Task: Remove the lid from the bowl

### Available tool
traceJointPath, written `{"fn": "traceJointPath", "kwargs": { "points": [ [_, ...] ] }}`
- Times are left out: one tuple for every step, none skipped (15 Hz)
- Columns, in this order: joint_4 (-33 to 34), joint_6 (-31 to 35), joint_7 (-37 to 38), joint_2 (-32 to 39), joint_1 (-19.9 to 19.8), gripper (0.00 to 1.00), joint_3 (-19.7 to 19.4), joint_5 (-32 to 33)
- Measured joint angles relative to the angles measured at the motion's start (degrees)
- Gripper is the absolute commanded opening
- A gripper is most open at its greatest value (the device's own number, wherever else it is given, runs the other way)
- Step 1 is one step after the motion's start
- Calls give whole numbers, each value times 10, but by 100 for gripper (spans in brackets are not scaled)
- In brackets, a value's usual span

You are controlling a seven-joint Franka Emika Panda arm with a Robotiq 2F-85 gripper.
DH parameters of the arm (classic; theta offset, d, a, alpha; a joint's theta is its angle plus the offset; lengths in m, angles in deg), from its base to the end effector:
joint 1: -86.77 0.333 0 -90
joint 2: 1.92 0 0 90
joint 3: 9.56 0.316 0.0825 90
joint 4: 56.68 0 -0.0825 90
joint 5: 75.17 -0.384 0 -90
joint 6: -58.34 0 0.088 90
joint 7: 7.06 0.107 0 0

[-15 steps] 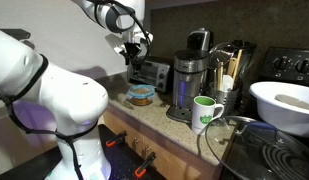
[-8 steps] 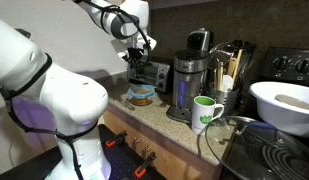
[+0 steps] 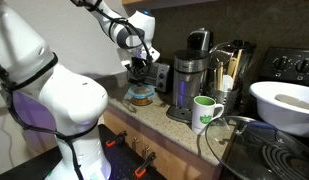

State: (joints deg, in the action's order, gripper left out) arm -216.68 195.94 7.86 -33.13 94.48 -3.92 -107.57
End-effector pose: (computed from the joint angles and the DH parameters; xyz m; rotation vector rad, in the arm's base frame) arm 0.3520 0.0845 0.3773 -2.6902 0.5874 -0.0925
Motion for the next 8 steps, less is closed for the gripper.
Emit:
{"fn": "traceJointPath", "kwargs": {
  "points": [
    [0,4,-1,11,-5,100,4,-14],
    [0,9,-1,21,-11,100,10,-28],
    [0,15,-2,32,-16,100,17,-41],
    [0,21,-3,43,-22,100,24,-56],
    [0,28,-6,54,-28,100,30,-71],
    [0,34,-12,64,-34,100,37,-85],
    [0,40,-17,74,-41,100,44,-98],
    [0,45,-23,84,-48,100,51,-110]
  ]
}}
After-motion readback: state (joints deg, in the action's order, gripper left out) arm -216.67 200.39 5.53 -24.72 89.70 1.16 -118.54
